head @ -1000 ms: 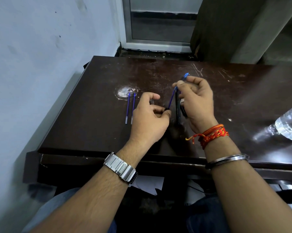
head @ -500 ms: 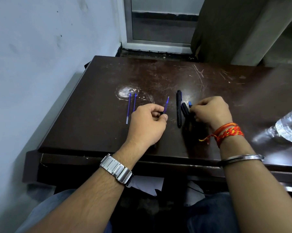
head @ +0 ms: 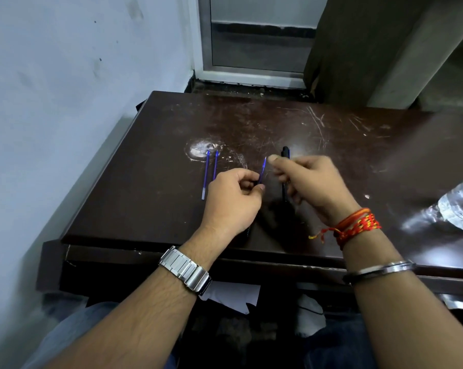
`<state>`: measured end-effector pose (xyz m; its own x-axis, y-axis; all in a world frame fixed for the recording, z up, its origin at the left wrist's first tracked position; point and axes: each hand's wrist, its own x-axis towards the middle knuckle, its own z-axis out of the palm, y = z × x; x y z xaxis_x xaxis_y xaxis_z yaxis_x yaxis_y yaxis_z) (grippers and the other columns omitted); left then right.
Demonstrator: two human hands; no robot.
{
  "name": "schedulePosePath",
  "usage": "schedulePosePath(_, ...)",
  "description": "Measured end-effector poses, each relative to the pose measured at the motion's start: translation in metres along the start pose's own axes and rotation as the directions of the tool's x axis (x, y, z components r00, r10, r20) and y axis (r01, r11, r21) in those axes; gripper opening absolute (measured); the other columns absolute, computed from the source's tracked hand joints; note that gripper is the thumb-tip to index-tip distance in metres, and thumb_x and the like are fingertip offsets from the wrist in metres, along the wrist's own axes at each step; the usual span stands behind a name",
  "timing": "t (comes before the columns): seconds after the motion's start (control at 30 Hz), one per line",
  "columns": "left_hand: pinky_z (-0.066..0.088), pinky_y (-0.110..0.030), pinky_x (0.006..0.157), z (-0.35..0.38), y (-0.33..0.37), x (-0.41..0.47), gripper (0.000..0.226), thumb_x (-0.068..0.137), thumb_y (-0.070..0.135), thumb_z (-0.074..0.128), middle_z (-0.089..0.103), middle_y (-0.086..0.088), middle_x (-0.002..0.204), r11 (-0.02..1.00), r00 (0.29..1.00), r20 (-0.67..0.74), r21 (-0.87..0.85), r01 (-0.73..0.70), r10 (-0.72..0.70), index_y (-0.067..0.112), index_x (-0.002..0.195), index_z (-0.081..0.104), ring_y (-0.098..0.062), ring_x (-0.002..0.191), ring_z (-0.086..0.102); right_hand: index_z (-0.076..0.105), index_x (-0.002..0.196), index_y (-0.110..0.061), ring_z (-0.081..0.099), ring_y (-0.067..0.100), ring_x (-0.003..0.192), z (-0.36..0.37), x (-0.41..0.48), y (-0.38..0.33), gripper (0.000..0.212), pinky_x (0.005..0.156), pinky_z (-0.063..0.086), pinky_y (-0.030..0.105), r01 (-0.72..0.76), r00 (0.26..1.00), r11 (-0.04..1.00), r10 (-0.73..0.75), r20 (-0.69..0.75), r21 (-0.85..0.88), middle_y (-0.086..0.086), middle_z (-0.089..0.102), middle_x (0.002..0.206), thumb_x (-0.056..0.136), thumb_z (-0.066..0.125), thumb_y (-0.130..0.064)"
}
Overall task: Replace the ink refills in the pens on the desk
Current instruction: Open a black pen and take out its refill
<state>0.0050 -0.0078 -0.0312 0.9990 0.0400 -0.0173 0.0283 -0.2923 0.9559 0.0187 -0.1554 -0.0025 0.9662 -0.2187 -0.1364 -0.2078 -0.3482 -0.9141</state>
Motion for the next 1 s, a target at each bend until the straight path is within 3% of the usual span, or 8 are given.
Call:
schedulePosePath(0.07, 0.063, -0.038, 0.078, 0.000, 0.001, 0.000, 0.014, 0.085, 0.008, 0.073, 0.077, 0.002, 0.083, 1.000, 1.000, 0.011, 0.015, -0.027, 0.027, 0.020, 0.092, 0.075, -0.013, 0.071, 0.075, 0.074, 0.067, -0.013, 0.048, 0.010, 0.043, 0.008, -0.005, 0.004, 0.030, 0.038, 0.037, 0.023, -0.020, 0.988, 0.997, 0.009, 0.157, 0.069, -0.002, 0.063, 0.056, 0.075, 0.076, -0.042)
schedulePosePath(0.2, 0.063, -0.030, 0.073, 0.000, 0.004, 0.000, 0.020, 0.084, 0.007, 0.072, 0.076, 0.004, 0.080, 0.996, 0.996, 0.046, 0.044, -0.077, 0.075, 0.021, 0.098, 0.076, -0.006, 0.065, 0.073, 0.071, 0.060, -0.015, 0.045, 0.008, 0.035, 0.014, -0.004, 0.010, 0.023, 0.036, 0.036, 0.020, 0.012, 0.996, 0.982, -0.029, 0.089, 0.187, -0.004, 0.056, 0.043, 0.082, 0.072, -0.019)
schedulePosePath(0.33, 0.063, -0.036, 0.072, 0.001, 0.006, 0.000, 0.018, 0.082, 0.013, 0.072, 0.073, 0.006, 0.077, 0.992, 0.991, 0.124, 0.107, -0.059, 0.046, 0.028, 0.092, 0.069, -0.011, 0.064, 0.073, 0.066, 0.064, -0.014, 0.048, 0.010, 0.039, 0.013, 0.004, 0.008, 0.023, 0.042, 0.041, 0.026, 0.098, 0.987, 0.974, -0.070, -0.141, 0.202, -0.005, 0.055, 0.043, 0.085, 0.065, -0.025)
schedulePosePath(0.47, 0.064, -0.035, 0.062, -0.001, 0.009, -0.005, 0.007, 0.082, 0.020, 0.066, 0.073, 0.003, 0.070, 0.983, 0.982, 0.188, 0.182, -0.003, -0.032, 0.027, 0.085, 0.067, -0.014, 0.062, 0.074, 0.061, 0.073, -0.014, 0.056, 0.008, 0.044, -0.004, 0.011, 0.005, 0.019, 0.042, 0.045, 0.024, 0.220, 0.916, 0.896, -0.054, -0.398, 0.385, -0.005, 0.063, 0.052, 0.090, 0.058, -0.022)
schedulePosePath(0.57, 0.052, -0.018, 0.047, -0.002, 0.011, -0.005, 0.012, 0.087, 0.024, 0.060, 0.071, 0.004, 0.062, 0.973, 0.998, 0.070, 0.229, -0.017, 0.001, 0.024, 0.078, 0.069, -0.005, 0.051, 0.064, 0.061, 0.071, -0.012, 0.055, 0.011, 0.044, -0.006, 0.011, 0.008, 0.023, 0.040, 0.044, 0.025, 0.190, 0.943, 0.903, -0.059, -0.326, 0.386, 0.001, 0.064, 0.057, 0.092, 0.058, -0.019)
schedulePosePath(0.67, 0.041, -0.009, 0.045, 0.001, 0.014, -0.003, 0.022, 0.088, 0.031, 0.062, 0.065, 0.010, 0.052, 0.974, 0.999, 0.016, 0.225, -0.035, 0.032, 0.019, 0.070, 0.070, 0.001, 0.050, 0.058, 0.064, 0.068, -0.011, 0.053, 0.009, 0.041, 0.005, 0.003, 0.011, 0.025, 0.039, 0.043, 0.023, 0.128, 0.983, 0.950, -0.083, -0.165, 0.285, 0.000, 0.063, 0.052, 0.092, 0.060, -0.016)
schedulePosePath(0.8, 0.033, -0.008, 0.039, 0.007, 0.013, -0.003, 0.022, 0.086, 0.034, 0.070, 0.061, 0.012, 0.046, 0.970, 0.996, 0.087, 0.238, -0.055, 0.035, 0.021, 0.068, 0.073, 0.002, 0.041, 0.054, 0.065, 0.065, -0.010, 0.051, 0.006, 0.035, 0.011, 0.002, 0.011, 0.027, 0.038, 0.040, 0.017, 0.080, 0.990, 0.965, -0.048, -0.134, 0.251, -0.003, 0.059, 0.042, 0.091, 0.060, -0.013)
schedulePosePath(1.0, 0.039, -0.011, 0.038, 0.016, 0.018, 0.009, 0.021, 0.079, 0.029, 0.067, 0.068, 0.002, 0.055, 0.941, 0.998, 0.056, 0.338, -0.002, -0.018, 0.017, 0.064, 0.073, -0.006, 0.050, 0.063, 0.069, 0.070, -0.009, 0.056, 0.007, 0.041, 0.008, 0.008, 0.014, 0.021, 0.046, 0.049, 0.023, 0.020, 0.991, 0.975, 0.011, -0.136, 0.223, -0.003, 0.064, 0.049, 0.089, 0.062, -0.014)
